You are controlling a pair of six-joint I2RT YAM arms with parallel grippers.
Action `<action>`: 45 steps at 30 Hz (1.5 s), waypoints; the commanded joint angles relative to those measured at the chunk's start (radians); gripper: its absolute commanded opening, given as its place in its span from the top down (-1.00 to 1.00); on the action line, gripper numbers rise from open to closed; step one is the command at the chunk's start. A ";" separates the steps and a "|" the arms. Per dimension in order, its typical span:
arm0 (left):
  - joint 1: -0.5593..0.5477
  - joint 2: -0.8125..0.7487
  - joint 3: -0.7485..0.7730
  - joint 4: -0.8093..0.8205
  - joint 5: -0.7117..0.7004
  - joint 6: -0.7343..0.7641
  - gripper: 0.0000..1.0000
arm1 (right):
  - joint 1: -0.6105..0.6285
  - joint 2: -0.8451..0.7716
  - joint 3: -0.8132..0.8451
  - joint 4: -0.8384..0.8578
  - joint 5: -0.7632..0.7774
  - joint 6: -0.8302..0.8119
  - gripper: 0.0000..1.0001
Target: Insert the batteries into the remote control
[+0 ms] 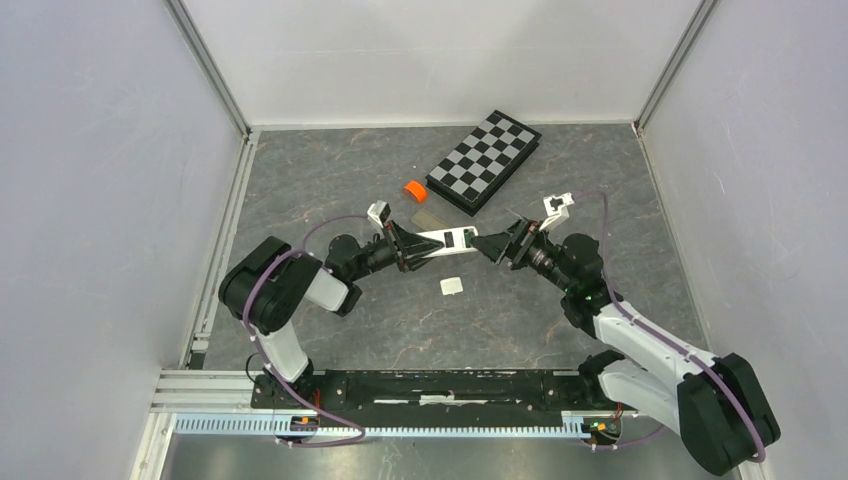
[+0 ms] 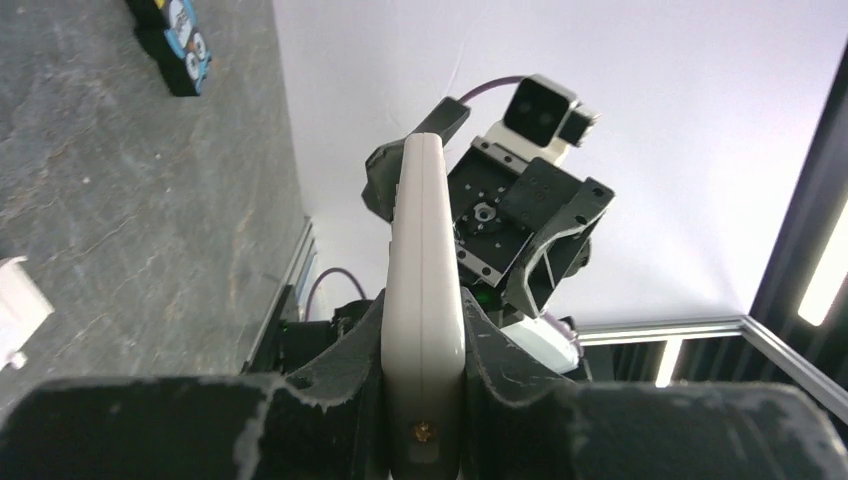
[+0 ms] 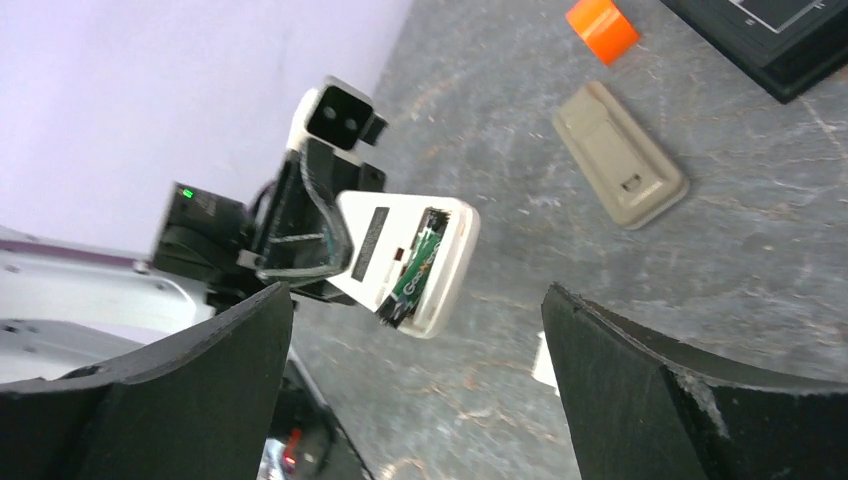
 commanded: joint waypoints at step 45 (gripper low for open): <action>-0.005 -0.094 0.052 0.074 -0.118 -0.205 0.96 | 0.013 0.159 0.035 0.377 0.102 0.371 -0.10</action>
